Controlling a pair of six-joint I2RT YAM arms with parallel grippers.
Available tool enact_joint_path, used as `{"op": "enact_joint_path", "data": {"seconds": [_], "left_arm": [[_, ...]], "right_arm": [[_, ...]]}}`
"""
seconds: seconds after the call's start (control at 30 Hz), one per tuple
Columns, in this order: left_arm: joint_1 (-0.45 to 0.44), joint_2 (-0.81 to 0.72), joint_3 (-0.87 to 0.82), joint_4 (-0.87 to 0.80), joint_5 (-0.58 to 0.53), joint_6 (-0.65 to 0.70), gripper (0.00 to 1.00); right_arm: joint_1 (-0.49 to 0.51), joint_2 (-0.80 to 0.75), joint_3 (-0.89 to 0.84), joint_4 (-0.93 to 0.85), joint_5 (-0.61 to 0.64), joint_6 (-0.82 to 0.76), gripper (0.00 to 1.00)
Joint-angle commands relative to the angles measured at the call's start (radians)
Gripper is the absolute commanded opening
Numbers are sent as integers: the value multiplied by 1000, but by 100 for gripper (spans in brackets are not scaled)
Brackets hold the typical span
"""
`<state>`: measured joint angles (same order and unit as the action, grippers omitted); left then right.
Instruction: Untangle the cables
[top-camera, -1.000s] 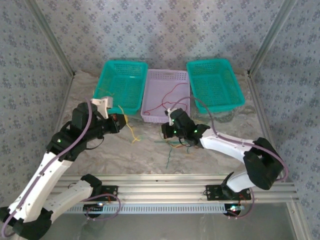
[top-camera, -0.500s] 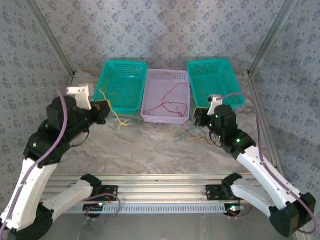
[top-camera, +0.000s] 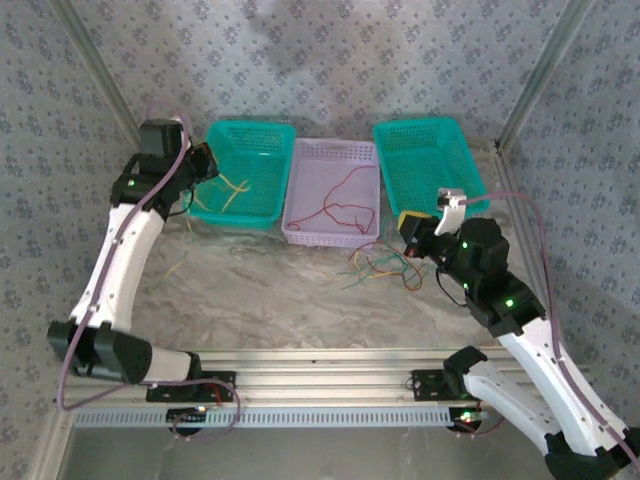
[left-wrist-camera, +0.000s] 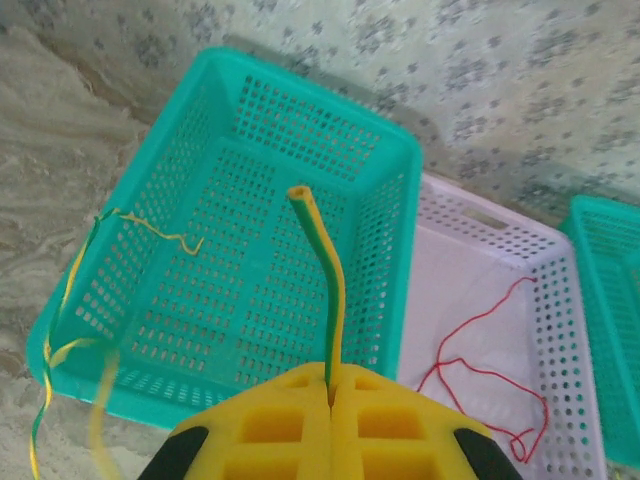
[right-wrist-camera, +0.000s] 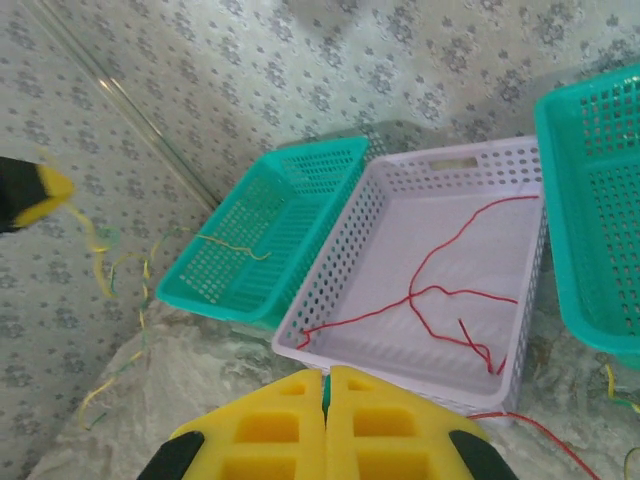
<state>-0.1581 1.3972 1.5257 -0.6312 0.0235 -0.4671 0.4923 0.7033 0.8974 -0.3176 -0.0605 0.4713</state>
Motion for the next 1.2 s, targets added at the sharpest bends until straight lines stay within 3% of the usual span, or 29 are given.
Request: {"op": "enact_joint_path", "data": {"seconds": [0.0, 0.13, 0.63, 0.8, 0.87, 1.03, 1.1, 1.17], "left_arm": [[21, 57, 53, 84, 82, -13, 0], [24, 176, 140, 109, 131, -8, 0], [20, 691, 450, 12, 41, -27, 1], [1, 720, 482, 10, 52, -12, 40], [1, 677, 478, 26, 78, -15, 62], [-3, 516, 437, 24, 77, -14, 84], [-1, 414, 341, 37, 52, -23, 97], [4, 288, 225, 55, 24, -37, 100]], "right_arm": [[-3, -21, 38, -26, -52, -9, 0], [5, -27, 38, -25, -60, -4, 0], [46, -73, 23, -80, -48, -8, 0], [59, -76, 32, -101, -53, -16, 0], [65, -77, 34, -103, -50, -20, 0], [76, -74, 35, -95, -44, -28, 0], [81, -74, 35, -97, -42, -32, 0], [86, -76, 34, -96, -42, -37, 0]]}}
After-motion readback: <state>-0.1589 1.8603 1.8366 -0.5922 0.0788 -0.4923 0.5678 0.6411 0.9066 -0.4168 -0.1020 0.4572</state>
